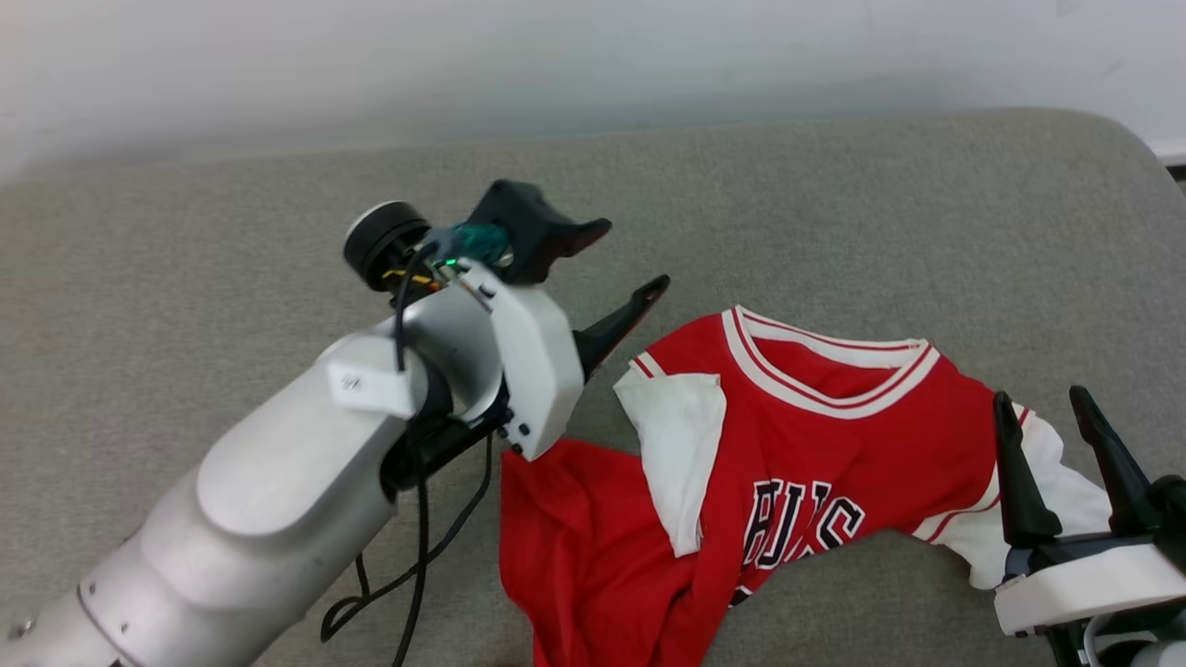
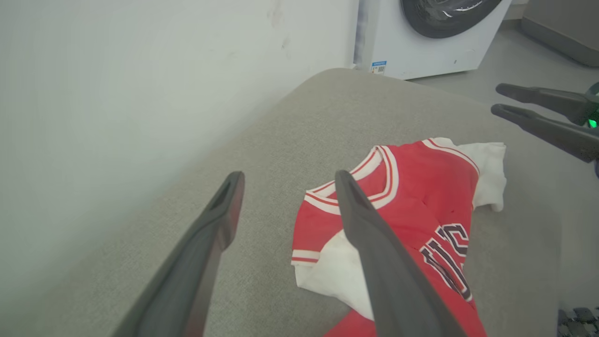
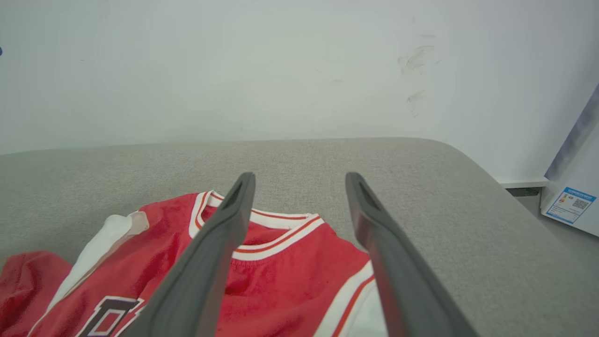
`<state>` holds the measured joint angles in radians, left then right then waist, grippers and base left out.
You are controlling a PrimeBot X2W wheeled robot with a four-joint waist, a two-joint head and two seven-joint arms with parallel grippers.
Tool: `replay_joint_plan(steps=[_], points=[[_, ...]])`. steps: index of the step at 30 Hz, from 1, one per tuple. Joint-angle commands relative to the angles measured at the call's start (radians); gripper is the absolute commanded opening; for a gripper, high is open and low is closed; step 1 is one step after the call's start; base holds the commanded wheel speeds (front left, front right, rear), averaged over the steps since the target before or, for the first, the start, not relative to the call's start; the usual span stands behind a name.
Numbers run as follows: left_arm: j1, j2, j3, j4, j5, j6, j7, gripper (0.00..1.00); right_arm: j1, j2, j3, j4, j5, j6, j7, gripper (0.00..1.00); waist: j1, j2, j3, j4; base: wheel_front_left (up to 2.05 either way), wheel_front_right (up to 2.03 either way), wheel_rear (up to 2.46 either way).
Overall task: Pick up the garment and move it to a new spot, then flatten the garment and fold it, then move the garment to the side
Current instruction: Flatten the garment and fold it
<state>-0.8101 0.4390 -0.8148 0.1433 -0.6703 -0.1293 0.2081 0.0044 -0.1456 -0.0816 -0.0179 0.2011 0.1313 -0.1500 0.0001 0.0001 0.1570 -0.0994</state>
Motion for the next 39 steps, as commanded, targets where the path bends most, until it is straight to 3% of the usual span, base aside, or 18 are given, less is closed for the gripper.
replay_joint_plan(steps=[1, 15, 21, 28, 37, 38, 39], points=[[-0.058, 0.005, -0.05, 0.015, -0.059, 0.0, 0.053, 1.0, -0.025, 0.005, 0.005, 0.007, -0.006, -0.001, -0.012, 1.0, -0.0001, -0.0001, 0.038, -0.029, 0.0, 0.0, 0.0], [-0.39, 0.017, -0.432, 0.154, -0.272, 0.0, 0.446, 1.0, -0.155, 0.016, 0.042, 0.065, 0.0, -0.001, -0.072, 1.0, -0.0001, -0.0001, 0.203, -0.128, 0.0, 0.0, 0.0], [-0.392, 0.024, -0.464, 0.178, -0.251, 0.0, 0.531, 1.0, -0.204, 0.016, 0.061, 0.088, 0.007, -0.001, -0.09, 1.0, -0.0001, -0.0001, 0.252, -0.159, 0.0, 0.0, 0.0], [-0.311, 0.037, -0.473, 0.161, -0.199, 0.0, 0.67, 1.0, -0.244, 0.018, 0.074, 0.105, 0.005, -0.001, -0.103, 1.0, -0.0001, -0.0001, 0.286, -0.176, 0.0, 0.0, 0.0], [-0.19, 0.076, -0.494, 0.153, -0.109, -0.001, 0.775, 1.0, -0.28, 0.02, 0.095, 0.126, 0.0, -0.001, -0.113, 1.0, -0.0001, -0.0001, 0.31, -0.193, 0.0, 0.0, 0.0], [-0.182, 0.079, -0.497, 0.146, -0.098, -0.002, 0.785, 0.95, -0.282, 0.02, 0.098, 0.128, -0.002, -0.001, -0.113, 1.0, -0.0001, -0.0001, 0.31, -0.195, 0.0, 0.0, 0.0], [-0.178, 0.082, -0.498, 0.142, -0.09, -0.004, 0.791, 0.23, -0.284, 0.021, 0.101, 0.13, -0.003, -0.001, -0.113, 1.0, -0.0001, -0.0001, 0.31, -0.195, 0.0, 0.0, 0.0]])
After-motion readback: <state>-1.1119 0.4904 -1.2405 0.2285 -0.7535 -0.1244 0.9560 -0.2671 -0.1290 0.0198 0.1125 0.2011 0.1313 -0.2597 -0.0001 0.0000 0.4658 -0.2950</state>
